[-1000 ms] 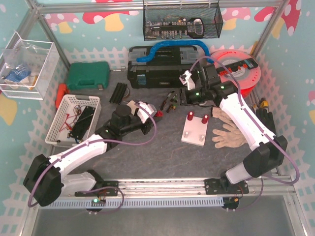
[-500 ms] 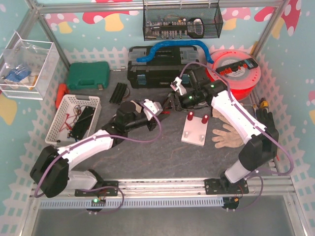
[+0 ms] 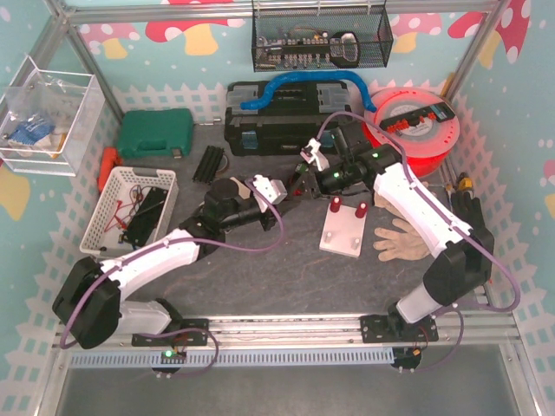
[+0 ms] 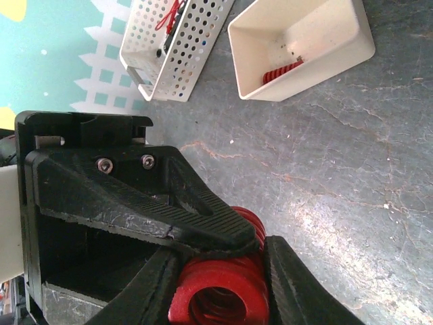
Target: Install the large spring
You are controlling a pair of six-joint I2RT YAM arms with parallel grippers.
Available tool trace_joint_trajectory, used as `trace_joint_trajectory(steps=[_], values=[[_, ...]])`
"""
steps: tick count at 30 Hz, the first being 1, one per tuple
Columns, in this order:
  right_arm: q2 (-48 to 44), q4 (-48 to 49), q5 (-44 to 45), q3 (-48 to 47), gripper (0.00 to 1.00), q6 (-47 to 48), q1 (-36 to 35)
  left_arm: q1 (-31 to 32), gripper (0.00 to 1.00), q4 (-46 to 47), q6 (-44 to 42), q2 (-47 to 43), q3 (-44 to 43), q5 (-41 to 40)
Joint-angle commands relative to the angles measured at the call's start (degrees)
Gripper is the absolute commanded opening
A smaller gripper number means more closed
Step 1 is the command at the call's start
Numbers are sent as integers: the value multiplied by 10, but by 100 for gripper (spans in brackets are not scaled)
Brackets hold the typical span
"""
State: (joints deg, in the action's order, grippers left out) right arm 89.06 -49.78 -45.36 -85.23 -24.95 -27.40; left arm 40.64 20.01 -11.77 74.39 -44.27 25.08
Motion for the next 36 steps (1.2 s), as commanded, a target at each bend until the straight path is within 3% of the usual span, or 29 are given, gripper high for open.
trace_joint_trajectory(steps=[1, 5, 9, 15, 16, 17, 27, 36], values=[[-32, 22, 20, 14, 0, -35, -3, 3, 23, 24, -4, -20, -3, -7], [-65, 45, 90, 25, 0, -73, -3, 3, 56, 6, 11, -21, 4, -42], [-114, 44, 223, 56, 0, -107, -3, 2, 70, 4, 40, -38, 23, -73], [-196, 21, 364, 128, 0, -159, -3, -7, 81, -19, 78, -57, 38, -152], [-204, 11, 382, 140, 0, -161, -3, -9, 93, -27, 81, -58, 38, -161], [-212, 2, 397, 152, 0, -163, -3, -10, 99, -34, 84, -58, 36, -171], [-261, -64, 499, 255, 0, -179, -3, -25, 99, -75, 95, -59, 29, -235], [-298, -32, 506, 339, 0, -199, -3, -49, 99, -80, 123, -58, 30, -253]])
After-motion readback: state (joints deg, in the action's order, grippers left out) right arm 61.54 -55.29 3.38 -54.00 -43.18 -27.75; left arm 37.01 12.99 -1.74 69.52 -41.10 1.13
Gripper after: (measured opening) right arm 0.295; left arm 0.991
